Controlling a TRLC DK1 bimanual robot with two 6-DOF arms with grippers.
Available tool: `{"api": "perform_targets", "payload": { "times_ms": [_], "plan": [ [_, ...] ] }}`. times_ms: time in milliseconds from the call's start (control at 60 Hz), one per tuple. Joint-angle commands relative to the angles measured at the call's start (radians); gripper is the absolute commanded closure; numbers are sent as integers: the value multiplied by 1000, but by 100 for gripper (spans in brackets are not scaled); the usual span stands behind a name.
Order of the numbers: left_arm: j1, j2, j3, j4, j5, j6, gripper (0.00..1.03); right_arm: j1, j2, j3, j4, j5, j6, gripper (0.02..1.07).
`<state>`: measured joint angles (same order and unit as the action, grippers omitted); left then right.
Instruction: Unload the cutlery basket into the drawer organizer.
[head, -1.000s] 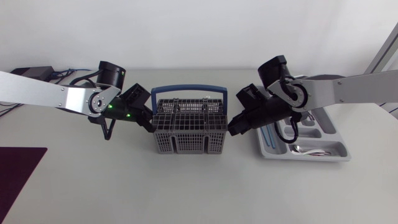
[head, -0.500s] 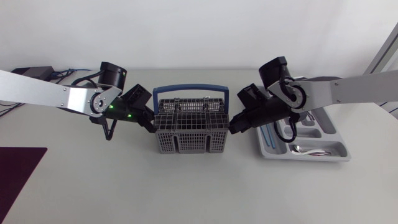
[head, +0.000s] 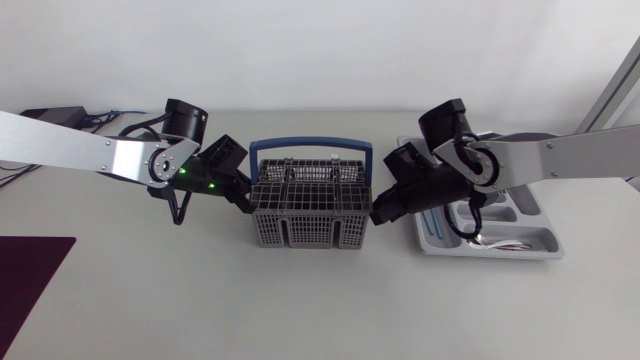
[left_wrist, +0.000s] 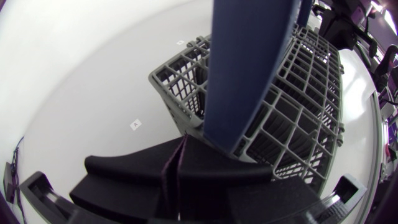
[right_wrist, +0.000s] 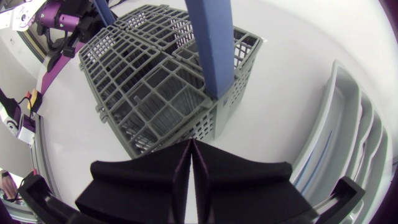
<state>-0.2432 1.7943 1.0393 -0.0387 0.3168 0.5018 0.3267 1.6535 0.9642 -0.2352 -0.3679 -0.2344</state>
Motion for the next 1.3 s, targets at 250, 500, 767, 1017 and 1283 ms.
{"api": "perform_targets", "payload": {
  "times_ms": [250,500,767,1017,1283],
  "plan": [
    [-7,17,18,2,16,1,89,23,-43,-41,20,50,23,97],
    [16,-1,-10,2,16,7,89,-8,-50,-84,99,218,6,95],
    [90,-125,-105,11,16,3,87,-20,-175,-156,122,247,-16,59],
    [166,-296,-208,19,16,-20,9,-21,-357,-239,131,280,-32,15],
    [202,-444,-303,17,15,-78,5,-6,-540,-305,119,330,-42,7]
  ]
}}
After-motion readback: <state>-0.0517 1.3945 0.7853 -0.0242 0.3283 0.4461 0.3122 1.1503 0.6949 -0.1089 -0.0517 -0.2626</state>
